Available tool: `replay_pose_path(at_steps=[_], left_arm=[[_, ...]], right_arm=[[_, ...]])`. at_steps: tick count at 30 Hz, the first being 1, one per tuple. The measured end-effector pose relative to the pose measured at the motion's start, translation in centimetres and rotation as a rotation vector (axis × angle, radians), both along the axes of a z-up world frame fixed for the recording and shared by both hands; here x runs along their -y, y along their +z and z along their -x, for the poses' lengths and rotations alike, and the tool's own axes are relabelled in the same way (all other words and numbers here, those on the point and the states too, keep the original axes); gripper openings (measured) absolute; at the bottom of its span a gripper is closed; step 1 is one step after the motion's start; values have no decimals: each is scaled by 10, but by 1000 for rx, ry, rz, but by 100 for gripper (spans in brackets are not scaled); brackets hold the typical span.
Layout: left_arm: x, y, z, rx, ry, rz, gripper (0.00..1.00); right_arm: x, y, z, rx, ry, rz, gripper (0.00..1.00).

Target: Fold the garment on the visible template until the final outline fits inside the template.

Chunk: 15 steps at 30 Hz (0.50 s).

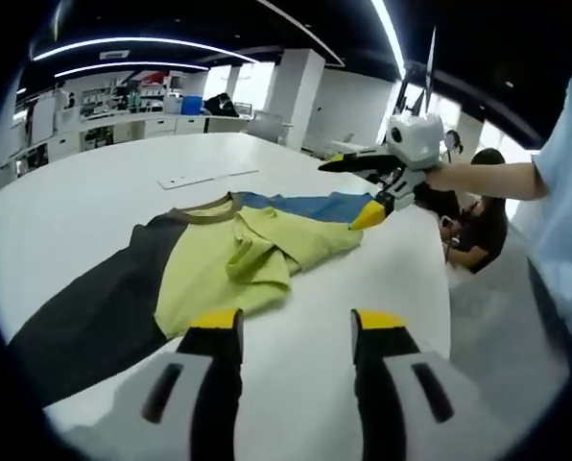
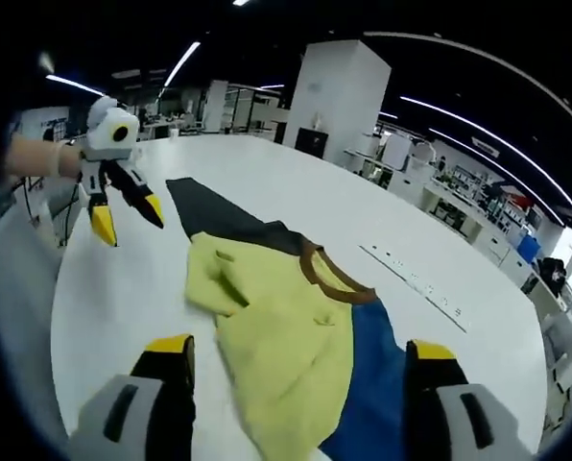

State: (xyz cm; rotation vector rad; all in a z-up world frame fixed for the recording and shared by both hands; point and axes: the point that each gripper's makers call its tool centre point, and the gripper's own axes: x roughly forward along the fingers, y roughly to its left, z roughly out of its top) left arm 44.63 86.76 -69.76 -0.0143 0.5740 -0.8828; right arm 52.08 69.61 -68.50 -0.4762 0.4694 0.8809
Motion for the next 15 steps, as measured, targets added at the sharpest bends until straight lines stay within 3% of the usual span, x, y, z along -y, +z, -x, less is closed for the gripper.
replay_pose_path(at_steps=[15], left_arm=[[4, -25, -39, 0, 54, -54, 38]], right_arm=[[32, -22, 32, -67, -51, 4, 88]])
